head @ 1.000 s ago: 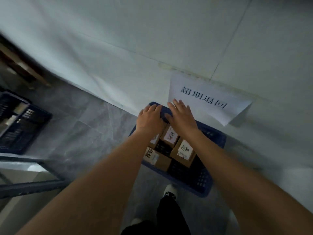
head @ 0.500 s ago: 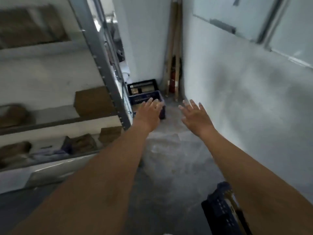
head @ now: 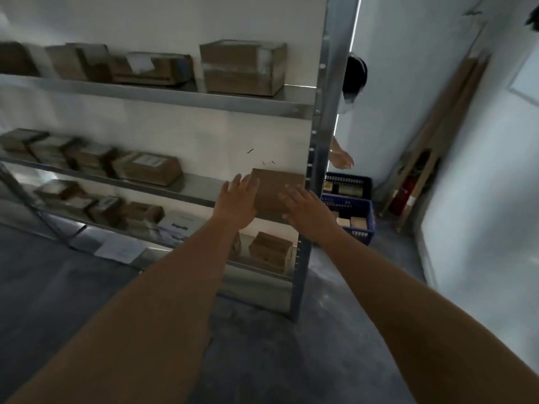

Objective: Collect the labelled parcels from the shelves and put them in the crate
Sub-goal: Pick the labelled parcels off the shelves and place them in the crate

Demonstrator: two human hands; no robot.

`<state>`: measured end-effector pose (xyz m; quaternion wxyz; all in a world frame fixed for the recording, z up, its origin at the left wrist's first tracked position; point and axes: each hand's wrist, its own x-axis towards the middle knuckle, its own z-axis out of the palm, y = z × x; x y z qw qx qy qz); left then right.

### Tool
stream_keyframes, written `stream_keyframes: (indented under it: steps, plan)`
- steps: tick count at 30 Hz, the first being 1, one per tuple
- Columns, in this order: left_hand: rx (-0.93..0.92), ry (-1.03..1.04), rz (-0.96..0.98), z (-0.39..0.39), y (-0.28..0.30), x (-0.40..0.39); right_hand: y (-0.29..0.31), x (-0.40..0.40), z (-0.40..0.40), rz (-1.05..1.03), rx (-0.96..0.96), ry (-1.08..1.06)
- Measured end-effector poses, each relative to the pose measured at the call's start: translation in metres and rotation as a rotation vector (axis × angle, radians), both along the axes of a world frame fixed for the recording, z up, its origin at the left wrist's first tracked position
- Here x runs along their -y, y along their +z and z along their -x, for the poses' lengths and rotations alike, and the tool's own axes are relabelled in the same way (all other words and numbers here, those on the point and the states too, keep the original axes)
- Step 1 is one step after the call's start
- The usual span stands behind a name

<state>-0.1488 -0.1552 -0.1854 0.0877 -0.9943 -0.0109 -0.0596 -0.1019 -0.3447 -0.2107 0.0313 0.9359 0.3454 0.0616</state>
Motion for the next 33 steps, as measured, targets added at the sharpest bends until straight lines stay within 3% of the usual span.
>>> stream_keyframes:
  steps: [8, 12, 21, 25, 29, 33]
  plan:
    - [-0.079, 0.043, 0.019, -0.045, -0.028, -0.041, -0.021, -0.048, -0.058, -0.136, -0.143, -0.058]
    - [-0.114, -0.01, 0.098, -0.081, -0.048, -0.055, -0.046, -0.062, -0.09, -0.085, -0.169, -0.146]
    - [-0.218, -0.152, 0.264, -0.177, -0.09, -0.094, -0.088, -0.095, -0.152, -0.092, -0.305, -0.502]
    - [-0.386, -0.006, 0.52, -0.197, -0.104, -0.12, -0.091, -0.112, -0.172, -0.244, -0.468, -0.758]
    - [-0.659, 0.097, 0.917, -0.206, -0.12, -0.135, -0.094, -0.119, -0.175, -0.298, -0.498, -0.816]
    - [-0.538, 0.178, 1.269, -0.204, -0.133, -0.137, -0.101, -0.118, -0.175, -0.545, -0.502, -0.822]
